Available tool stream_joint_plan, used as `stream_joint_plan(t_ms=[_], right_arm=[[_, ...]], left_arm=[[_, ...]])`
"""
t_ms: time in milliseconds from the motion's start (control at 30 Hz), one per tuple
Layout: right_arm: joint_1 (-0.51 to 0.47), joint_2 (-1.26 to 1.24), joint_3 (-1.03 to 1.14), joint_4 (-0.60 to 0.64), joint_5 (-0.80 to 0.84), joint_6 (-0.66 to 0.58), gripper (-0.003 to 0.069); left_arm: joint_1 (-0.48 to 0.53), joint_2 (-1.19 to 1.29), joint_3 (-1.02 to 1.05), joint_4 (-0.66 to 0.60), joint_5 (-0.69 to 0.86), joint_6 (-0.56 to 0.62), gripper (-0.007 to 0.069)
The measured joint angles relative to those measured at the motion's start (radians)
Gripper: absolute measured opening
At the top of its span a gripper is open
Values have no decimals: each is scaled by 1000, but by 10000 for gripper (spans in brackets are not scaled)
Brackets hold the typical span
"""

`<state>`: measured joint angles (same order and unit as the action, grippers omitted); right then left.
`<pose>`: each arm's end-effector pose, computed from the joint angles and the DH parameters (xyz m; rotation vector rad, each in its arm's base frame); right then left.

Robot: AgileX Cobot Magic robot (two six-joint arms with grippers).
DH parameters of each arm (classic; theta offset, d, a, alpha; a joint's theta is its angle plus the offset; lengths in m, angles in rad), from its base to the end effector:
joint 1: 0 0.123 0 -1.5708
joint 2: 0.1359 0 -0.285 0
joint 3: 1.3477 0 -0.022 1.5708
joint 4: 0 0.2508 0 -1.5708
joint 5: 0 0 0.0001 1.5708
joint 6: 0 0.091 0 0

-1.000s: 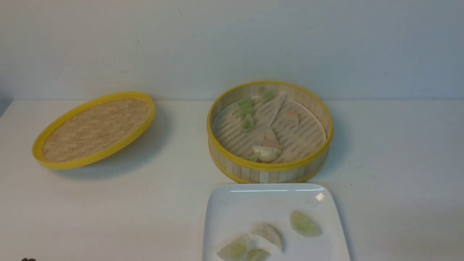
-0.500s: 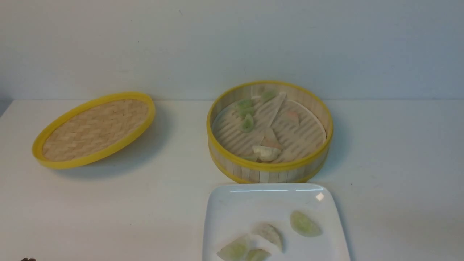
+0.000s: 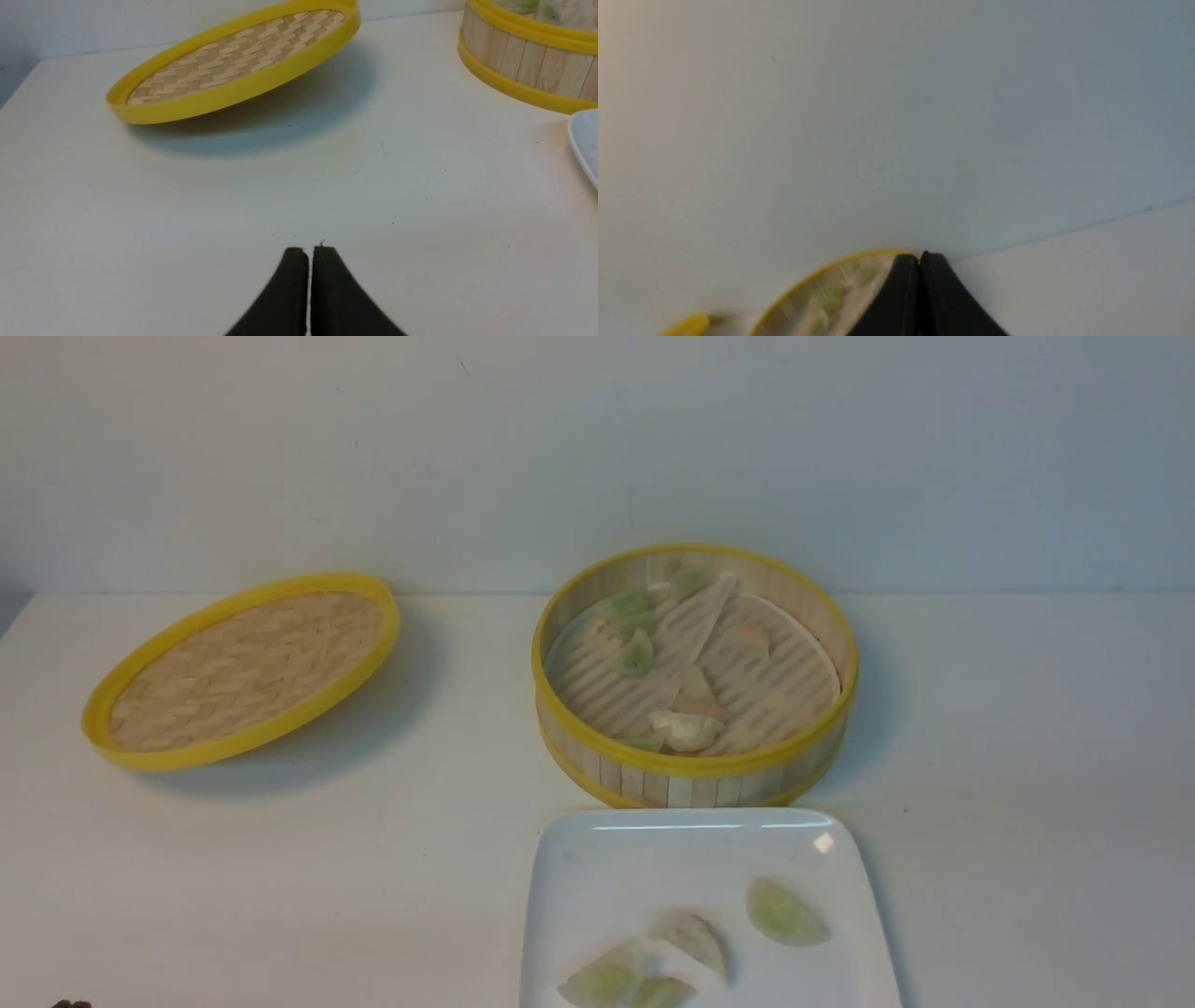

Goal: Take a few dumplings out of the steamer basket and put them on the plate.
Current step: Use the right arm to grab a dumpling from inside the steamer

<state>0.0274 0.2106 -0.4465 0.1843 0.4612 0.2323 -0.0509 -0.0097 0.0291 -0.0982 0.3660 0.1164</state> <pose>0.0525 0.0089 0.3083 0.2555 1.6976 0.3858 0.0527 -0.0059 0.1711 0.0948 1.8651 -0.0509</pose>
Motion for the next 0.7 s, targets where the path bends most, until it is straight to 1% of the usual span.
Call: stream_joint_plan(t_ms=[67, 167, 267, 433, 567, 633, 700], right_arm=[[0, 89, -90, 0, 101, -60, -15], [0, 279, -254, 25, 298, -185, -15], [0, 433, -372, 72, 427, -278, -15], [0, 621, -505, 175, 529, -436, -15], [0, 749, -602, 278, 599, -530, -15], [0, 815, -655, 304, 640, -563, -15], [0, 872, -702, 308, 672, -582, -15]], left_arm=[[0, 0, 1, -26, -30, -11, -6], [0, 0, 1, -186, -134, -85, -6], [0, 0, 1, -327, -232, -126, -6], [0, 0, 1, -547, -381, -140, -6], [0, 0, -2, -679, -558, -150, -6], [0, 0, -34, -707, -577, -159, -6], [0, 2, -113, -689, -528, -155, -6]])
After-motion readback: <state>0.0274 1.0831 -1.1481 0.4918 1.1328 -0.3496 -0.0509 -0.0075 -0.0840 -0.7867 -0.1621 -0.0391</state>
